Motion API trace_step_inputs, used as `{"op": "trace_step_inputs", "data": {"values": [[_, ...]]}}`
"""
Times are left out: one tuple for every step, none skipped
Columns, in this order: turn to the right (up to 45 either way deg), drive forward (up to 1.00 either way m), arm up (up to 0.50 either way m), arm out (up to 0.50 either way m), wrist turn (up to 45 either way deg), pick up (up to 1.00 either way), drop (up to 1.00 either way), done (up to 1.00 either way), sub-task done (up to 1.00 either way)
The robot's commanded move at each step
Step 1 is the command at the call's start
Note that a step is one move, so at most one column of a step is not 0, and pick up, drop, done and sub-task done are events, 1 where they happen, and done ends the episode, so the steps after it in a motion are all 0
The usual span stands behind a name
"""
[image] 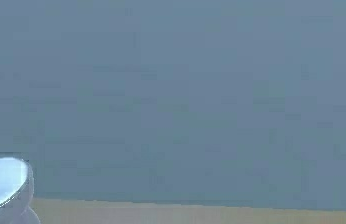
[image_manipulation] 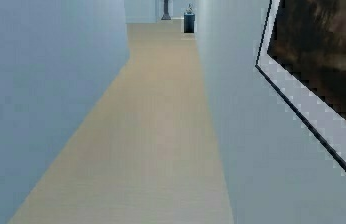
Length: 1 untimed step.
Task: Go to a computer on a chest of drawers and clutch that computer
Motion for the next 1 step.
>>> {"op": "trace_step_inputs", "data": {"values": [[0.0,0.1,0.0,0.0,0.0,0.0,0.0,0.0,0.0]]}}
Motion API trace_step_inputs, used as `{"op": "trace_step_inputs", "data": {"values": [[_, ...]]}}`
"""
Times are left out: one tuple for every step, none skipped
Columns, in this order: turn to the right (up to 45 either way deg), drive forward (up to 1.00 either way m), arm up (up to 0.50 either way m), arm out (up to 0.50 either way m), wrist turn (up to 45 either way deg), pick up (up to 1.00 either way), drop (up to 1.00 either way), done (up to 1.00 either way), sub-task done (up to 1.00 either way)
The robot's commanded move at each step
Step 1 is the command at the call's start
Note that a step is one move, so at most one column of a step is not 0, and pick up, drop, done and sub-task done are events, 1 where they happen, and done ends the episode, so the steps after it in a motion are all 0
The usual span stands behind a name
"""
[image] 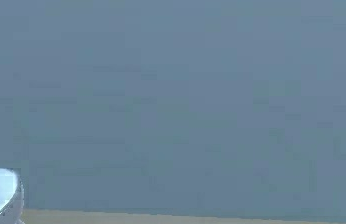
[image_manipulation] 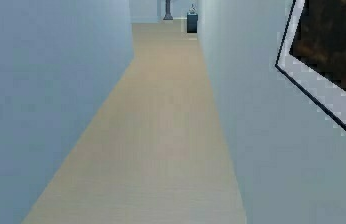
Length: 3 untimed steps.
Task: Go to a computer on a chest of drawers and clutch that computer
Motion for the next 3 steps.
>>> {"op": "trace_step_inputs", "data": {"values": [[-45.0,0.0,0.0,0.0,0.0,0.0,0.0,0.0,0.0],[-36.0,0.0,0.0,0.0,0.0,0.0,0.0,0.0,0.0],[0.0,0.55,0.0,0.0,0.0,0.0,0.0,0.0,0.0]]}}
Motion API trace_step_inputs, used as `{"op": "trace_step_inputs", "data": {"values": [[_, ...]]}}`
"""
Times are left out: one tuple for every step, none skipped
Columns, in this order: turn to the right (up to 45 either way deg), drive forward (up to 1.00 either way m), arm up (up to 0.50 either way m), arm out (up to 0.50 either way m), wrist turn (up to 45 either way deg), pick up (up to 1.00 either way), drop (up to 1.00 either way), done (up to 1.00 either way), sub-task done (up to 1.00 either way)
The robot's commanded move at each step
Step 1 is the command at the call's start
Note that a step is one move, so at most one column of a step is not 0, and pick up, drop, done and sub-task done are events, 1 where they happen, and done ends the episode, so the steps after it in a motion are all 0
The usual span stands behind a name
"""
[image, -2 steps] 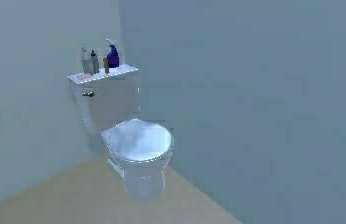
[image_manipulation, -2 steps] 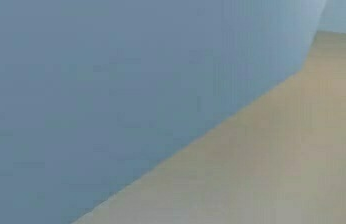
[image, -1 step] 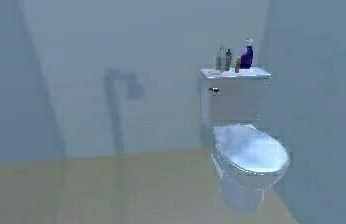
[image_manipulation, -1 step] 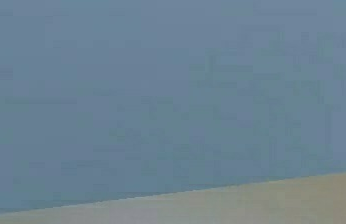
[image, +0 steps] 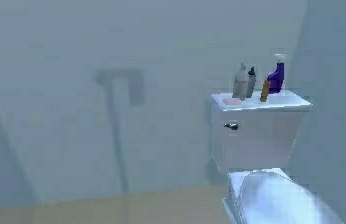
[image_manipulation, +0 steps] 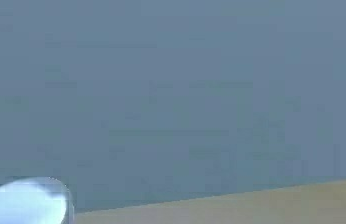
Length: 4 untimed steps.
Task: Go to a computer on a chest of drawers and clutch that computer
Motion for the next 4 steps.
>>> {"op": "trace_step_inputs", "data": {"values": [[-33.0,0.0,0.0,0.0,0.0,0.0,0.0,0.0,0.0],[0.0,0.05,0.0,0.0,0.0,0.0,0.0,0.0,0.0],[-45.0,0.0,0.0,0.0,0.0,0.0,0.0,0.0,0.0],[-21.0,0.0,0.0,0.0,0.0,0.0,0.0,0.0,0.0]]}}
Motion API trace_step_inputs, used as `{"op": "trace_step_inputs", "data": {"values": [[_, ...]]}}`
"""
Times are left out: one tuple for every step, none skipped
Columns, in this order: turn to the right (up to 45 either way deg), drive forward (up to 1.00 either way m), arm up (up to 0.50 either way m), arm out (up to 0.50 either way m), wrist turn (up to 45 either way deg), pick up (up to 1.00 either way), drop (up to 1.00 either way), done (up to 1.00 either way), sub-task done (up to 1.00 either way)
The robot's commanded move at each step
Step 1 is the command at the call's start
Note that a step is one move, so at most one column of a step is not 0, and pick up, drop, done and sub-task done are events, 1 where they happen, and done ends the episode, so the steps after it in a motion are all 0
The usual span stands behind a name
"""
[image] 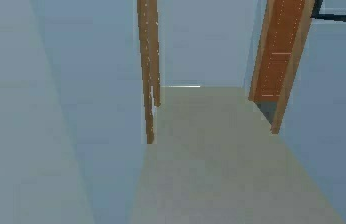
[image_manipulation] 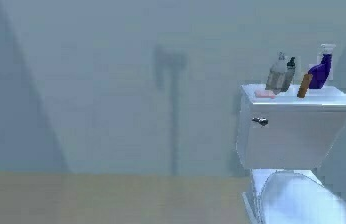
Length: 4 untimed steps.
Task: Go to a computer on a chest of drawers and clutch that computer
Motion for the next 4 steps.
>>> {"op": "trace_step_inputs", "data": {"values": [[0.0,0.05,0.0,0.0,0.0,0.0,0.0,0.0,0.0],[21.0,0.0,0.0,0.0,0.0,0.0,0.0,0.0,0.0],[0.0,1.0,0.0,0.0,0.0,0.0,0.0,0.0,0.0],[0.0,1.0,0.0,0.0,0.0,0.0,0.0,0.0,0.0]]}}
